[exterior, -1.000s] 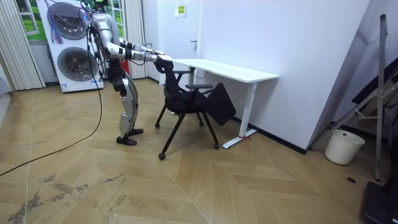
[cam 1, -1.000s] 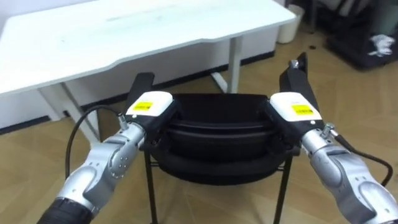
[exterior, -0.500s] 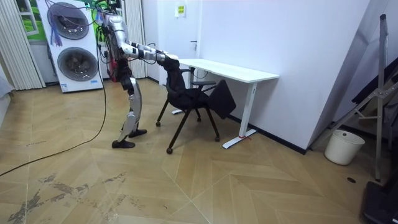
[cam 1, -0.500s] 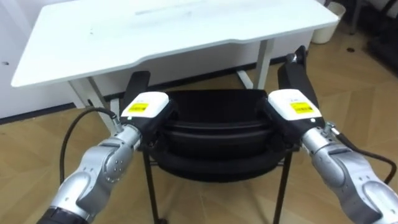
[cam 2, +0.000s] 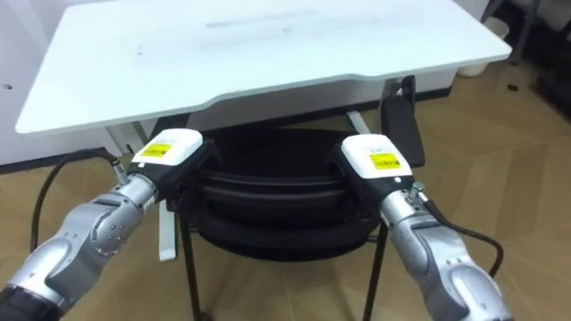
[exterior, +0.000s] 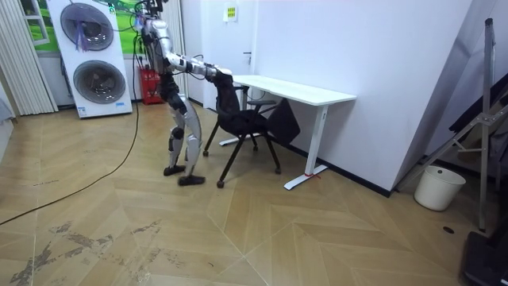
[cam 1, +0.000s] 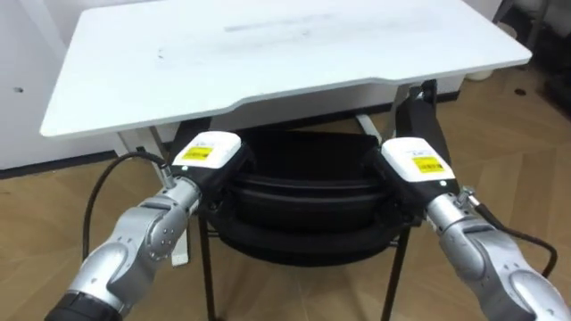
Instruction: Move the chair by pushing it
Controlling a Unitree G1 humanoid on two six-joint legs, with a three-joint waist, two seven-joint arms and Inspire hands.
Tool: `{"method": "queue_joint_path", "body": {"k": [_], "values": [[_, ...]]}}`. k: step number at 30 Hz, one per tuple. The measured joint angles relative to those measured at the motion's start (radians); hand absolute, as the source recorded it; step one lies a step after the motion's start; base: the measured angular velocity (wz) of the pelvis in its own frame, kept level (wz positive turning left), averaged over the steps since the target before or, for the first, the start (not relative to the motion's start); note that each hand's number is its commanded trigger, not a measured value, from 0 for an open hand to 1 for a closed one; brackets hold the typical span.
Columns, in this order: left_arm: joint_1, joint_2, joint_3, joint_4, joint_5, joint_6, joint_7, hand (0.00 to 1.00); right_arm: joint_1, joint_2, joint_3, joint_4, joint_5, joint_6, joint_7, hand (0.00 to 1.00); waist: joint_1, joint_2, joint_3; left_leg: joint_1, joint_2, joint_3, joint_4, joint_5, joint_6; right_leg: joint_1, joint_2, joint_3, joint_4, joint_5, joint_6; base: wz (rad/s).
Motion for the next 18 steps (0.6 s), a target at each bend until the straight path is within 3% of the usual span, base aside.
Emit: {"method": "queue_joint_path", "body": {"k": [1, 2, 3, 5, 8, 9, 13, 18], "values": [[0.003, 0.0, 0.002, 0.001, 0.0, -0.005, 0.0, 1.0, 0.001, 0.0, 0.0, 0.002, 0.0, -0.003, 0.0, 1.0, -0.003, -0.002, -0.0031, 0.003, 0.003, -0.008, 0.007, -0.007, -0.004, -0.003, 0.007, 0.012, -0.027, 0.043, 0.002, 0.24], [0.009, 0.001, 0.004, 0.002, 0.0, -0.009, -0.001, 1.0, 0.001, 0.002, 0.0, 0.007, 0.0, -0.006, 0.002, 1.0, -0.004, -0.003, -0.0134, 0.006, 0.008, -0.014, 0.022, -0.019, -0.015, 0.012, 0.025, 0.029, -0.065, 0.126, -0.002, 0.08], [0.011, -0.008, 0.005, 0.009, 0.002, -0.009, 0.0, 1.0, -0.001, 0.001, -0.001, 0.014, -0.002, -0.006, 0.003, 1.0, 0.01, 0.011, -0.0146, 0.013, 0.029, -0.012, 0.031, -0.032, -0.027, 0.032, 0.054, 0.025, -0.085, 0.136, -0.014, 0.0], [0.011, -0.005, 0.005, 0.007, 0.003, -0.01, 0.001, 1.0, -0.007, 0.005, -0.001, 0.02, -0.004, -0.007, 0.007, 1.0, 0.015, 0.022, -0.0182, 0.02, 0.051, -0.011, 0.029, -0.04, -0.04, 0.053, 0.076, 0.014, -0.111, 0.135, -0.025, 0.02], [0.008, 0.006, 0.011, 0.004, 0.005, -0.01, 0.003, 1.0, -0.019, 0.023, -0.002, 0.02, -0.011, 0.0, 0.02, 1.0, 0.018, 0.022, -0.0166, 0.037, 0.068, -0.011, 0.01, -0.044, -0.051, 0.07, 0.09, -0.004, -0.124, 0.127, -0.036, 0.05], [0.006, 0.01, 0.016, 0.002, 0.004, -0.01, 0.004, 1.0, -0.028, 0.026, -0.002, 0.02, -0.012, 0.001, 0.027, 1.0, 0.018, 0.015, -0.0121, 0.04, 0.07, -0.011, -0.001, -0.043, -0.055, 0.071, 0.093, -0.006, -0.129, 0.125, -0.038, 0.0], [0.004, 0.022, 0.027, -0.019, 0.004, -0.01, 0.004, 1.0, -0.051, 0.027, -0.003, 0.02, -0.014, -0.001, 0.039, 1.0, 0.015, 0.012, -0.0098, 0.042, 0.073, -0.01, -0.023, -0.042, -0.059, 0.063, 0.099, -0.006, -0.132, 0.114, -0.039, -0.01], [0.0, 0.035, 0.041, -0.036, 0.015, -0.014, 0.004, 1.0, -0.063, 0.032, -0.003, 0.017, -0.001, -0.002, 0.045, 1.0, 0.019, 0.009, -0.0089, 0.054, 0.092, -0.009, -0.019, -0.054, -0.078, 0.065, 0.114, -0.014, -0.12, 0.086, -0.05, 0.01]]}}
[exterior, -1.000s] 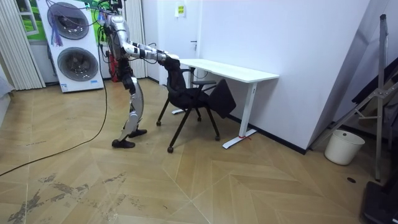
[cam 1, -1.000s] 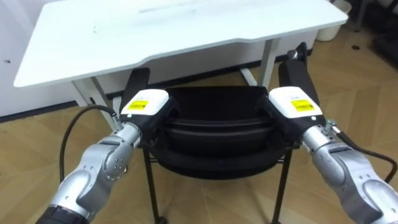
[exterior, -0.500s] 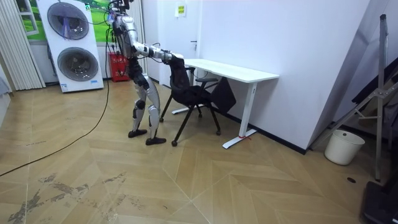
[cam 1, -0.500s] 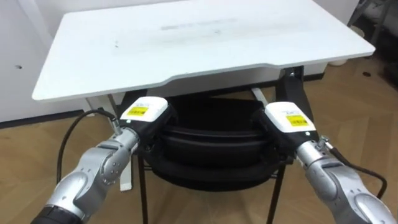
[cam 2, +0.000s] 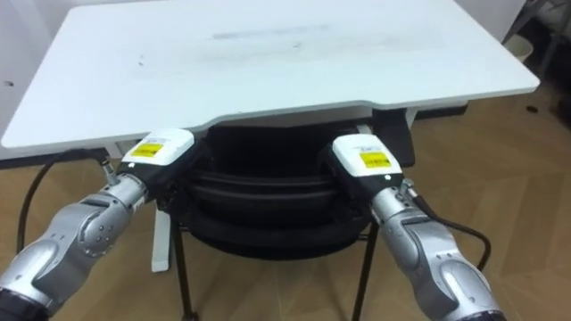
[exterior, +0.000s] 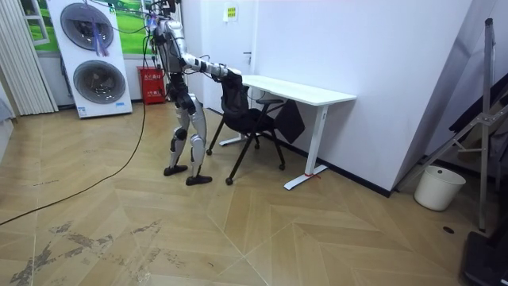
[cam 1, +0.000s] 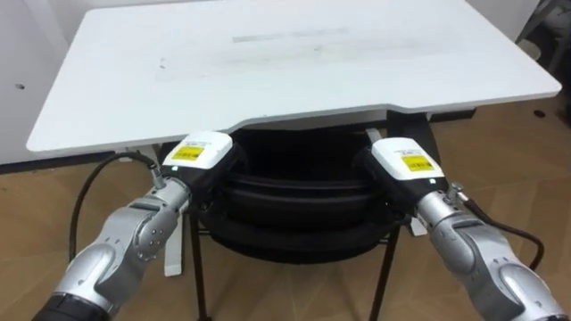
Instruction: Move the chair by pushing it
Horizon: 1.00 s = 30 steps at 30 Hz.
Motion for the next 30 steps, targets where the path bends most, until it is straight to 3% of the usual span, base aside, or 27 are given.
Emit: {"method": "queue_joint_path", "body": {"k": [3, 5, 7, 10, 11, 12, 13, 14, 15, 16, 17, 23, 26, 30], "values": [[-0.003, 0.003, -0.005, 0.005, 0.001, -0.001, 0.005, 1.0, -0.003, 0.0, 0.001, 0.007, 0.007, -0.001, 0.0, 1.0, -0.004, -0.014, 0.0083, 0.004, 0.014, 0.015, 0.05, -0.004, -0.007, 0.016, -0.001, -0.017, 0.028, -0.037, -0.01, 0.18], [0.001, -0.002, -0.017, 0.021, 0.002, -0.001, 0.011, 1.0, 0.009, 0.0, 0.001, 0.015, 0.006, -0.001, -0.001, 1.0, -0.005, -0.019, 0.0122, -0.002, 0.039, 0.031, 0.121, -0.004, -0.007, 0.046, 0.009, -0.023, 0.025, -0.062, -0.017, 0.16], [0.011, -0.002, -0.019, 0.017, 0.001, -0.001, 0.013, 1.0, 0.021, 0.0, 0.001, 0.013, 0.006, -0.008, -0.007, 1.0, -0.01, -0.015, 0.0092, -0.011, 0.048, 0.03, 0.165, -0.001, -0.012, 0.065, 0.013, -0.037, 0.027, -0.082, -0.027, 0.17], [0.02, -0.005, -0.017, 0.019, 0.0, -0.001, 0.015, 1.0, 0.024, -0.001, 0.002, 0.014, 0.004, -0.016, -0.008, 1.0, -0.006, -0.015, 0.0063, -0.02, 0.055, 0.025, 0.209, 0.024, -0.045, 0.086, 0.011, -0.039, 0.026, -0.09, -0.039, 0.04], [0.025, -0.01, -0.017, 0.02, 0.001, 0.0, 0.021, 1.0, 0.021, -0.003, 0.003, 0.019, 0.001, -0.02, -0.009, 1.0, 0.007, -0.027, 0.0133, -0.068, 0.056, 0.016, 0.28, 0.034, -0.045, 0.095, 0.006, -0.02, 0.025, -0.089, -0.043, -0.22], [0.035, -0.018, -0.017, 0.02, -0.001, 0.001, 0.026, 1.0, 0.021, -0.01, 0.002, 0.019, -0.006, -0.027, -0.009, 1.0, 0.008, -0.022, 0.0081, -0.096, 0.03, -0.004, 0.212, 0.009, -0.036, 0.094, 0.001, -0.008, 0.02, -0.088, -0.042, -0.26], [0.037, -0.023, -0.017, 0.02, -0.001, 0.002, 0.029, 1.0, 0.02, -0.016, 0.001, 0.018, -0.006, -0.029, -0.01, 1.0, 0.011, -0.018, 0.0068, -0.111, 0.022, -0.006, 0.161, 0.01, -0.035, 0.09, 0.0, -0.002, 0.019, -0.087, -0.04, -0.31], [0.039, -0.033, -0.016, 0.019, -0.001, 0.003, 0.038, 1.0, 0.018, -0.026, -0.001, 0.015, -0.006, -0.029, -0.01, 1.0, 0.02, -0.012, 0.0047, -0.141, 0.0, -0.016, 0.057, 0.046, -0.036, 0.077, 0.0, 0.012, 0.018, -0.085, -0.036, -0.31], [0.042, -0.036, -0.017, 0.018, 0.0, 0.003, 0.041, 1.0, 0.018, -0.028, -0.002, 0.016, -0.006, -0.029, -0.011, 1.0, 0.024, -0.009, 0.0032, -0.151, -0.009, -0.031, 0.036, 0.11, -0.023, 0.076, 0.0, 0.019, 0.017, -0.085, -0.032, -0.39], [0.051, -0.037, -0.017, 0.017, 0.001, 0.003, 0.042, 1.0, 0.025, -0.028, -0.001, 0.015, -0.009, -0.029, -0.01, 1.0, 0.026, -0.004, -0.0097, -0.139, -0.021, -0.031, 0.007, 0.136, -0.001, 0.079, -0.002, 0.034, 0.006, -0.084, -0.02, -0.23], [0.052, -0.038, -0.017, 0.014, 0.0, 0.003, 0.042, 1.0, 0.03, -0.033, -0.002, 0.003, -0.01, -0.029, -0.01, 1.0, 0.023, -0.002, -0.013, -0.126, -0.034, -0.022, -0.028, 0.146, 0.005, 0.08, -0.006, 0.035, -0.009, -0.078, -0.011, -0.18], [0.057, -0.031, -0.013, -0.008, 0.001, 0.002, 0.044, 1.0, 0.035, -0.031, -0.005, -0.008, -0.013, -0.025, -0.019, 1.0, 0.018, -0.009, -0.0108, -0.081, -0.057, 0.0, -0.092, 0.161, 0.018, 0.106, -0.017, 0.05, -0.064, -0.058, 0.007, -0.1], [0.063, -0.026, -0.016, -0.018, 0.001, 0.002, 0.044, 1.0, 0.041, -0.029, -0.007, -0.01, -0.013, -0.026, -0.024, 1.0, 0.023, -0.017, -0.0062, -0.072, -0.058, 0.007, -0.101, 0.161, 0.019, 0.109, -0.018, 0.055, -0.066, -0.058, 0.007, -0.04], [0.063, -0.025, -0.016, -0.019, 0.001, 0.003, 0.044, 1.0, 0.041, -0.028, -0.007, -0.011, -0.013, -0.026, -0.024, 1.0, 0.026, -0.016, -0.0063, -0.072, -0.058, 0.008, -0.108, 0.162, 0.018, 0.11, -0.012, 0.06, -0.077, -0.054, 0.007, -0.01]]}}
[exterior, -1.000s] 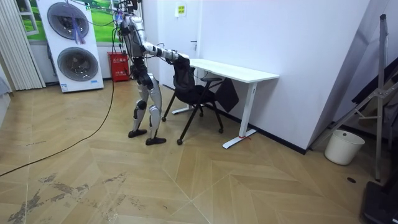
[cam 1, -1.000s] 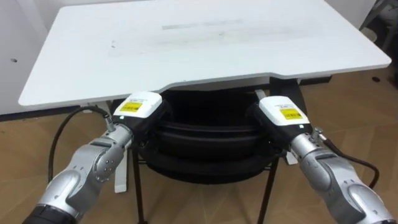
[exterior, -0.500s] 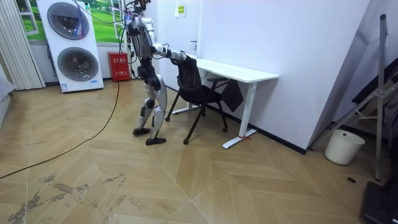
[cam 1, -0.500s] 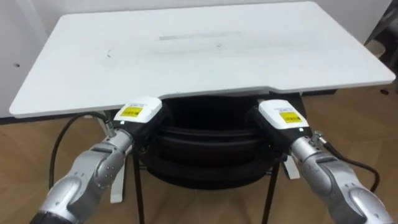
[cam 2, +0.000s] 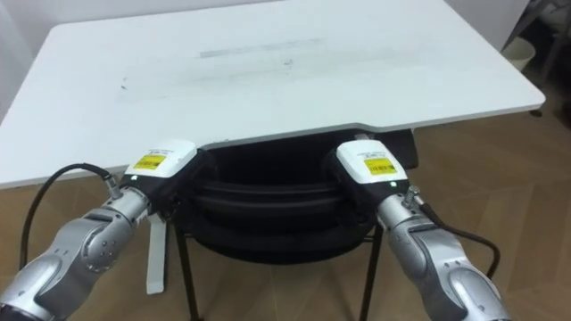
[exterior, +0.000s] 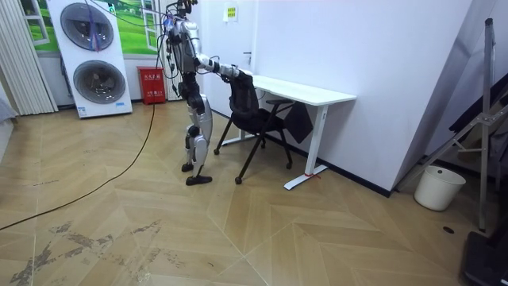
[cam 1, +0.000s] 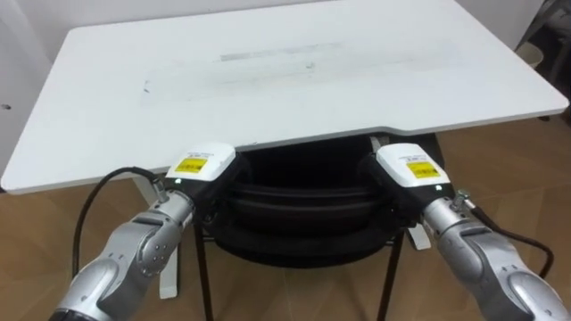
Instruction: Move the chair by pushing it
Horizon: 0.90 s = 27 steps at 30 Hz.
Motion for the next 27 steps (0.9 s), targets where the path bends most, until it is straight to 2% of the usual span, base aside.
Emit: {"method": "queue_joint_path", "body": {"k": [1, 2, 3, 4, 9, 14, 18, 23, 27], "values": [[0.0, 0.002, 0.0, -0.004, 0.0, 0.0, 0.0, 1.0, 0.0, 0.0, 0.0, -0.002, 0.0, 0.0, -0.001, 1.0, 0.001, 0.002, -0.0006, -0.001, 0.0, 0.001, -0.001, 0.001, -0.001, 0.0, 0.003, 0.002, -0.007, 0.005, -0.001, -0.04], [0.0, 0.003, 0.0, -0.005, 0.0, 0.0, 0.0, 0.94, 0.001, 0.0, 0.0, -0.002, 0.0, 0.0, -0.002, 0.5, 0.002, 0.004, -0.0017, -0.001, 0.0, 0.001, -0.001, 0.001, -0.001, 0.002, 0.004, 0.001, -0.012, 0.008, -0.001, 0.0], [0.001, 0.003, 0.0, -0.005, 0.0, 0.0, -0.001, 0.49, 0.001, 0.0, 0.0, -0.002, 0.0, 0.0, -0.003, 0.0, 0.002, 0.002, -0.001, -0.001, 0.001, 0.001, -0.002, 0.001, -0.001, 0.004, 0.005, 0.001, -0.018, 0.012, -0.002, 0.0], [0.001, 0.003, 0.0, -0.005, 0.0, 0.0, -0.001, 0.0, 0.002, 0.0, 0.0, -0.002, 0.0, 0.0, -0.003, 0.0, 0.002, 0.006, -0.003, -0.001, 0.001, 0.001, -0.003, 0.002, -0.001, 0.005, 0.005, 0.0, -0.02, 0.013, -0.002, 0.0], [0.003, 0.001, 0.0, -0.012, -0.001, 0.011, -0.015, 0.0, 0.004, 0.018, -0.01, -0.004, 0.012, 0.02, 0.01, 0.0, -0.001, 0.004, -0.0025, 0.007, 0.001, 0.002, -0.006, 0.002, 0.0, 0.018, 0.007, 0.001, -0.037, 0.021, 0.0, 0.0], [0.002, -0.002, 0.005, -0.04, -0.016, 0.057, -0.059, 0.0, 0.004, 0.045, -0.038, -0.028, 0.082, 0.066, 0.068, 0.0, -0.008, 0.002, -0.0036, 0.017, 0.002, 0.007, -0.011, 0.002, 0.0, 0.034, 0.009, 0.004, -0.058, 0.031, 0.003, -0.02], [0.003, -0.015, 0.008, -0.045, -0.018, 0.08, -0.078, 0.0, 0.004, 0.05, -0.043, -0.036, 0.095, 0.085, 0.092, 0.0, -0.008, 0.002, -0.0037, 0.029, 0.001, 0.012, -0.016, 0.001, 0.002, 0.046, 0.009, 0.004, -0.066, 0.032, 0.004, 0.0], [0.003, -0.027, 0.017, -0.052, -0.019, 0.093, -0.085, 0.0, 0.004, 0.05, -0.048, -0.068, 0.121, 0.119, 0.128, 0.0, -0.005, 0.005, -0.0028, 0.029, 0.001, 0.014, -0.019, 0.001, 0.002, 0.046, 0.009, 0.004, -0.068, 0.032, 0.004, 0.0], [0.001, -0.028, 0.021, -0.058, -0.019, 0.093, -0.096, 0.0, 0.002, 0.053, -0.074, -0.07, 0.162, 0.117, 0.147, 0.0, -0.005, 0.006, -0.0024, 0.029, 0.001, 0.015, -0.02, 0.001, 0.002, 0.046, 0.008, 0.005, -0.071, 0.036, 0.005, -0.01]]}}
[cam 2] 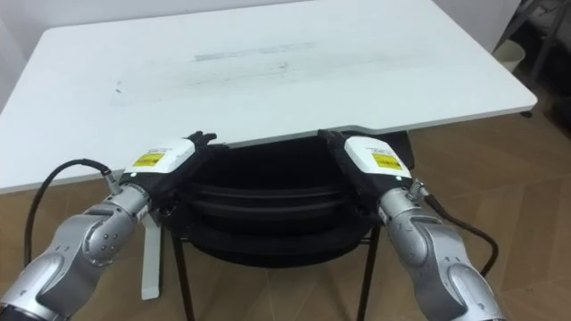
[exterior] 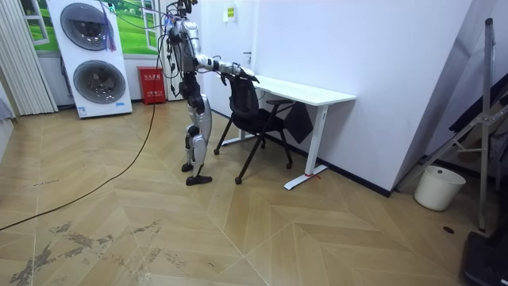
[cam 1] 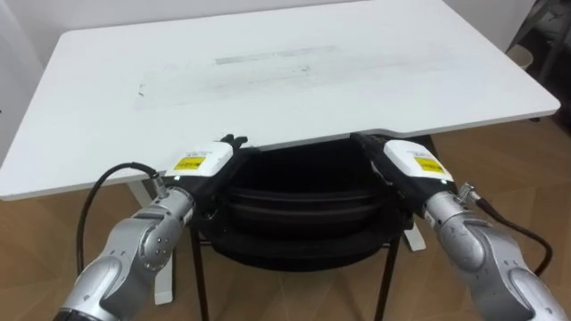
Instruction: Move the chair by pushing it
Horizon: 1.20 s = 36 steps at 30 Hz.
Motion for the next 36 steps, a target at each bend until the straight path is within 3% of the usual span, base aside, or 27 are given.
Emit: {"method": "queue_joint_path", "body": {"k": [5, 8, 10, 11, 12, 13, 16, 17, 18, 20, 22, 23, 26, 29, 33, 36], "values": [[-0.004, 0.008, 0.027, -0.013, -0.008, -0.008, -0.023, 0.0, -0.001, 0.001, -0.054, -0.002, 0.002, -0.002, 0.0, 0.0, -0.002, 0.003, 0.0023, -0.001, 0.002, 0.003, 0.0, 0.0, 0.001, -0.002, 0.0, 0.001, -0.003, 0.004, 0.0, -0.01], [-0.004, 0.017, 0.089, -0.016, -0.017, -0.052, -0.022, 0.0, 0.002, -0.003, -0.135, -0.022, -0.002, -0.002, -0.003, 0.0, 0.002, 0.005, 0.0049, -0.002, 0.002, 0.007, -0.001, 0.001, 0.001, -0.007, 0.002, 0.008, -0.001, 0.005, -0.001, -0.03], [-0.004, 0.037, 0.149, -0.05, -0.017, -0.089, -0.022, 0.0, 0.014, -0.023, -0.196, -0.086, -0.004, -0.007, -0.007, 0.0, 0.007, 0.007, 0.0059, -0.018, 0.003, 0.007, -0.001, 0.006, 0.001, -0.024, 0.003, 0.008, 0.002, 0.008, -0.002, -0.02], [-0.004, 0.066, 0.196, -0.074, -0.016, -0.118, -0.021, 0.0, 0.015, -0.058, -0.224, -0.103, -0.003, -0.012, -0.009, 0.0, 0.007, 0.007, 0.0062, -0.027, 0.004, 0.009, -0.004, 0.011, 0.001, -0.035, 0.005, 0.014, 0.0, 0.013, -0.003, -0.04], [-0.004, 0.084, 0.213, -0.069, -0.016, -0.128, -0.02, 0.0, 0.016, -0.066, -0.242, -0.104, 0.0, -0.015, -0.012, 0.0, 0.01, 0.008, 0.0078, -0.029, 0.005, 0.012, -0.006, 0.014, 0.001, -0.039, 0.007, 0.017, 0.0, 0.015, -0.004, -0.14], [-0.003, 0.094, 0.256, -0.065, -0.014, -0.137, -0.01, 0.0, 0.023, -0.065, -0.289, -0.108, 0.0, -0.022, -0.044, 0.0, 0.016, 0.007, 0.0114, -0.03, 0.007, 0.02, -0.013, 0.018, -0.001, -0.047, 0.01, 0.025, 0.0, 0.018, -0.007, -0.16], [0.01, 0.1, 0.364, -0.058, -0.013, -0.182, 0.013, 0.0, 0.024, -0.071, -0.48, -0.193, 0.038, -0.046, -0.216, 0.0, 0.037, 0.008, 0.0112, -0.032, 0.012, 0.027, -0.02, 0.021, -0.004, -0.052, 0.015, 0.032, -0.005, 0.022, -0.011, -0.1], [0.014, 0.102, 0.442, -0.059, -0.014, -0.196, 0.108, 0.0, 0.023, -0.085, -0.567, -0.246, 0.058, -0.056, -0.302, 0.0, 0.035, 0.006, 0.0101, -0.03, 0.014, 0.025, -0.024, 0.023, -0.007, -0.046, 0.019, 0.03, -0.017, 0.024, -0.014, 0.0], [0.012, 0.103, 0.493, -0.062, -0.014, -0.197, 0.165, 0.0, 0.02, -0.095, -0.602, -0.264, 0.065, -0.064, -0.348, 0.0, 0.034, 0.005, 0.0095, -0.027, 0.016, 0.025, -0.027, 0.023, -0.009, -0.04, 0.022, 0.03, -0.026, 0.027, -0.016, 0.0], [0.009, 0.138, 0.684, -0.07, -0.024, -0.192, 0.401, 0.0, 0.025, -0.149, -0.715, -0.279, 0.12, -0.112, -0.497, 0.0, 0.017, -0.001, 0.0033, 0.003, 0.02, 0.027, -0.049, 0.02, -0.016, -0.009, 0.03, 0.041, -0.054, 0.029, -0.017, -0.08], [0.031, 0.17, 0.804, -0.071, -0.042, -0.183, 0.534, 0.0, 0.041, -0.167, -0.787, -0.278, 0.156, -0.117, -0.585, 0.0, -0.001, 0.001, 0.0019, 0.031, 0.017, 0.029, -0.069, 0.019, -0.02, 0.016, 0.03, 0.041, -0.064, 0.029, -0.017, -0.11], [0.046, 0.173, 0.864, -0.069, -0.044, -0.166, 0.598, 0.0, 0.058, -0.167, -0.835, -0.275, 0.173, -0.117, -0.643, 0.0, -0.004, 0.007, -0.0037, 0.044, 0.016, 0.03, -0.077, 0.017, -0.022, 0.023, 0.031, 0.05, -0.068, 0.029, -0.017, -0.22], [0.128, 0.169, 0.94, -0.068, -0.102, -0.133, 0.723, 0.0, 0.134, -0.165, -0.92, -0.263, 0.241, -0.108, -0.759, 0.0, -0.014, 0.012, -0.0041, 0.068, 0.01, 0.031, -0.093, 0.014, -0.024, 0.034, 0.029, 0.055, -0.064, 0.017, -0.014, -0.13], [0.221, 0.159, 0.962, -0.063, -0.185, -0.1, 0.795, 0.0, 0.179, -0.165, -0.952, -0.249, 0.32, -0.086, -0.855, 0.0, -0.028, 0.01, -0.0036, 0.077, 0.01, 0.031, -0.093, 0.01, -0.028, 0.035, 0.029, 0.057, -0.053, 0.006, -0.017, -0.07], [0.277, 0.155, 0.962, 0.009, -0.286, -0.075, 0.868, 0.0, 0.211, -0.165, -0.967, -0.211, 0.413, -0.067, -0.945, 0.0, -0.033, 0.013, -0.0031, 0.078, 0.016, 0.031, -0.092, 0.005, -0.031, 0.031, 0.033, 0.057, -0.054, 0.004, -0.021, -0.05], [0.328, 0.119, 0.969, 0.047, -0.359, -0.042, 0.92, 0.0, 0.264, -0.16, -0.98, -0.178, 0.489, -0.038, -0.998, 0.0, -0.034, 0.023, -0.0037, 0.077, 0.016, 0.03, -0.093, 0.004, -0.032, 0.03, 0.033, 0.057, -0.054, 0.003, -0.021, 0.0]]}}
